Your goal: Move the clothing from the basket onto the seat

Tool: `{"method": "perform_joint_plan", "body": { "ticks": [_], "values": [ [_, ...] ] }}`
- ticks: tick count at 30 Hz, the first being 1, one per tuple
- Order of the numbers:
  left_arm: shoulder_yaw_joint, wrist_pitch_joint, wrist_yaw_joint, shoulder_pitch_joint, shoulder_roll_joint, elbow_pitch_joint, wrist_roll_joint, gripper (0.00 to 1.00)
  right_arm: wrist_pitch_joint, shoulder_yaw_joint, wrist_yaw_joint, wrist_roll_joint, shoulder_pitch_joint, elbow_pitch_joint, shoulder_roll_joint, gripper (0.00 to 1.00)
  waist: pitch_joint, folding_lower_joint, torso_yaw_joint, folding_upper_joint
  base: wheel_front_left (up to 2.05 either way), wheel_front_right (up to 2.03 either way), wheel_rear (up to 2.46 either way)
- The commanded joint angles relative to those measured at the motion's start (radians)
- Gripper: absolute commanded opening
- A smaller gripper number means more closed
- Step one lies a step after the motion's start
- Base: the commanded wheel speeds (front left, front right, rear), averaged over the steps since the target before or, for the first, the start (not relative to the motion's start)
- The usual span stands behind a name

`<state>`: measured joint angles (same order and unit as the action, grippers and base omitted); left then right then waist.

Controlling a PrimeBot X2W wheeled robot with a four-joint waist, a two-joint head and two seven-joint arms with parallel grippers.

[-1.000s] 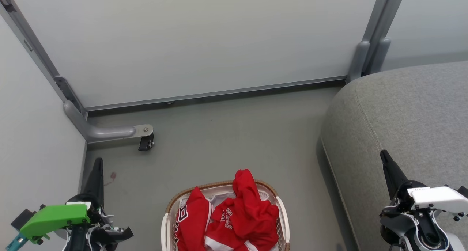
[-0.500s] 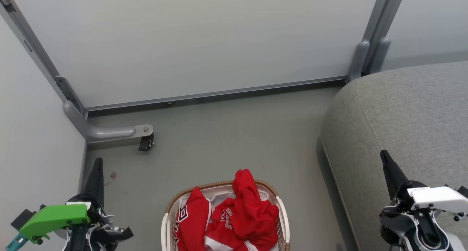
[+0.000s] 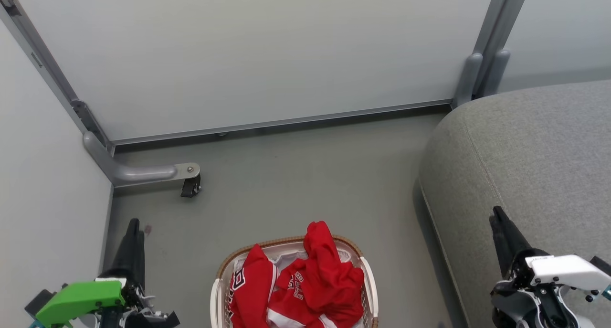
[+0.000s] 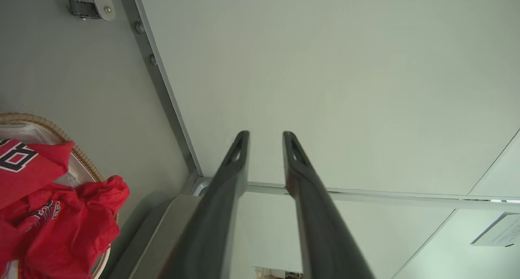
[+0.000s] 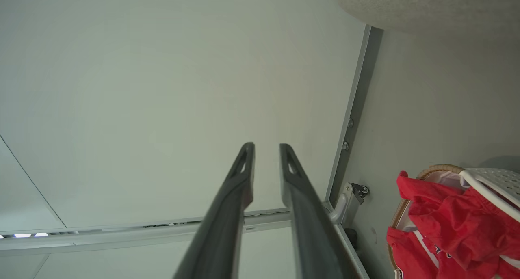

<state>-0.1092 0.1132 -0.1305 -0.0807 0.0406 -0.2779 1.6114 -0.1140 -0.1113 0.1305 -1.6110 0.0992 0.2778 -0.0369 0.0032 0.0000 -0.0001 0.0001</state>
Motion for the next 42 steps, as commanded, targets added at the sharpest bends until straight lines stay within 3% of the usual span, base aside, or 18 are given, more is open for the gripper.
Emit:
{"method": "perform_joint_plan", "body": {
  "ticks": [1,12,20,32,42],
  "values": [
    [0.003,-0.001,0.000,0.004,-0.001,-0.004,0.000,1.00,0.002,0.001,0.000,0.001,-0.004,0.004,0.001,1.00,0.000,0.0000,0.000,-0.0001,0.00,0.00,0.00],
    [0.061,-0.054,0.000,0.021,0.000,0.013,-0.034,1.00,0.054,0.016,0.000,0.048,-0.019,0.014,0.000,1.00,0.001,0.0000,0.000,-0.0001,0.00,0.00,0.00],
    [0.077,-0.090,0.000,0.020,0.002,0.032,-0.119,1.00,0.090,0.001,0.000,0.142,-0.017,0.012,-0.002,1.00,0.000,0.0000,0.001,-0.0001,0.00,0.00,0.00],
    [0.098,-0.138,0.000,0.008,0.004,0.088,-0.358,1.00,0.139,-0.020,0.000,0.380,-0.015,-0.037,-0.005,1.00,0.001,0.0000,0.004,-0.0001,0.00,0.00,0.00],
    [0.131,-0.174,0.012,0.010,0.005,0.123,-0.563,1.00,0.175,0.005,0.000,0.673,-0.032,-0.117,-0.006,1.00,0.003,0.0000,0.007,-0.0001,0.00,0.00,0.00]
  ]
}}
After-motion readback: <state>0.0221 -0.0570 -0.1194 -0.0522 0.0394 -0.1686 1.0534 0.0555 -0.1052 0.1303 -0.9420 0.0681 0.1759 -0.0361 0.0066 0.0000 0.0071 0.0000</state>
